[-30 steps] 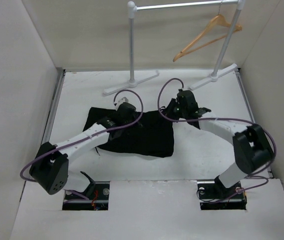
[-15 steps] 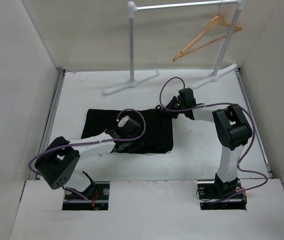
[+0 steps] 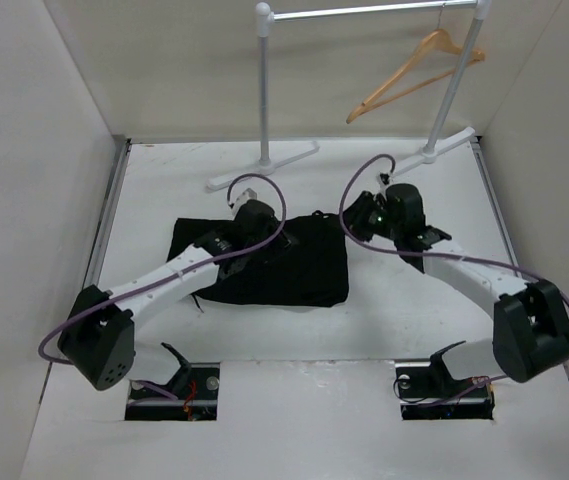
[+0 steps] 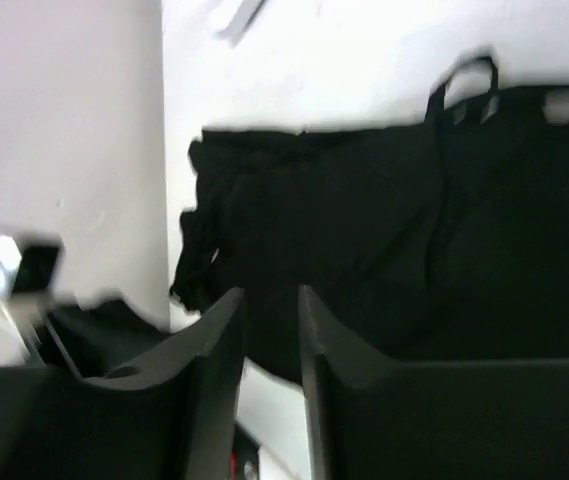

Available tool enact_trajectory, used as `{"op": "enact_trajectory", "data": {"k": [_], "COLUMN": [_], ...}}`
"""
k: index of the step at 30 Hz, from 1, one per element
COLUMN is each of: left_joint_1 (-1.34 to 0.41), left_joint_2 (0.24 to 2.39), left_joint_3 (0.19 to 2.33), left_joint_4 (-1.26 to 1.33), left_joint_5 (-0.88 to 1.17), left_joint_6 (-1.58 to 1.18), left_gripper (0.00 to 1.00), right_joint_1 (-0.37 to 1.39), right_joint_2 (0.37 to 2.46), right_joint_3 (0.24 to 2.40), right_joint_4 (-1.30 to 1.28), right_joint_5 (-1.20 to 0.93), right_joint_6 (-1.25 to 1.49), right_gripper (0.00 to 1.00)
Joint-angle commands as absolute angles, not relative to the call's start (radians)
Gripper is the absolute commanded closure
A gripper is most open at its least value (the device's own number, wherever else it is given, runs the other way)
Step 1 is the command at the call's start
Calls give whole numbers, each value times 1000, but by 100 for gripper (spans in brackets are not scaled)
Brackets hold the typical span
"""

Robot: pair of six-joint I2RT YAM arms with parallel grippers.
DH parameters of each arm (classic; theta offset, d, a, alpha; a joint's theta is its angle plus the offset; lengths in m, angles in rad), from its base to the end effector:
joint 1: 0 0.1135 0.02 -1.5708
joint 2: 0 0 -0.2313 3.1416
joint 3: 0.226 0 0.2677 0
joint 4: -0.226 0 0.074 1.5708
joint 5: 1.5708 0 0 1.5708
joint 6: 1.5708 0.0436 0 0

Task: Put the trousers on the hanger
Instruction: Fold the trousers at the center of the board.

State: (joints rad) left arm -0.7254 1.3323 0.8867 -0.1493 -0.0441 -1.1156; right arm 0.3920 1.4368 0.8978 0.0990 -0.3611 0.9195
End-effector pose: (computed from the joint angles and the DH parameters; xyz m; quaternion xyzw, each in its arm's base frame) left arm 0.2437 -0.2135 0.2141 -0.1813 0.8643 -0.3613 0.2993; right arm 0.3154 0.1470 0.2114 0.1237 0.8270 0.4415 0.3253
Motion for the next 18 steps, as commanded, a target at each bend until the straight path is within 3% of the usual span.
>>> {"op": "enact_trajectory", "data": {"k": [1, 4, 9, 14, 18], "left_joint_1": [-700, -685, -656, -610, -523], "left_joint_2": [1387, 1419, 1433, 1388, 1301], "left_joint_3": [965, 989, 1015, 994, 962], "left_joint_4": [-155, -141, -140, -152, -192], "left_joint_5": [-28, -37, -37, -28, -37], "left_joint_6": [-1077, -1052, -1032, -1014, -941], "left_gripper": [70, 70, 70, 68, 62], "right_joint_1": [438, 487, 504, 473, 417], "right_joint_2": [1381, 1345, 1333, 1249, 1175], "right_joint_3": [749, 646, 565, 649, 820], "right_joint_4": [61, 77, 92, 3, -107], "right_joint_5": [-331, -290, -236, -267, -298], "right_joint_6": [933, 962, 977, 922, 847], "right_gripper": [75, 80, 77, 44, 34]}}
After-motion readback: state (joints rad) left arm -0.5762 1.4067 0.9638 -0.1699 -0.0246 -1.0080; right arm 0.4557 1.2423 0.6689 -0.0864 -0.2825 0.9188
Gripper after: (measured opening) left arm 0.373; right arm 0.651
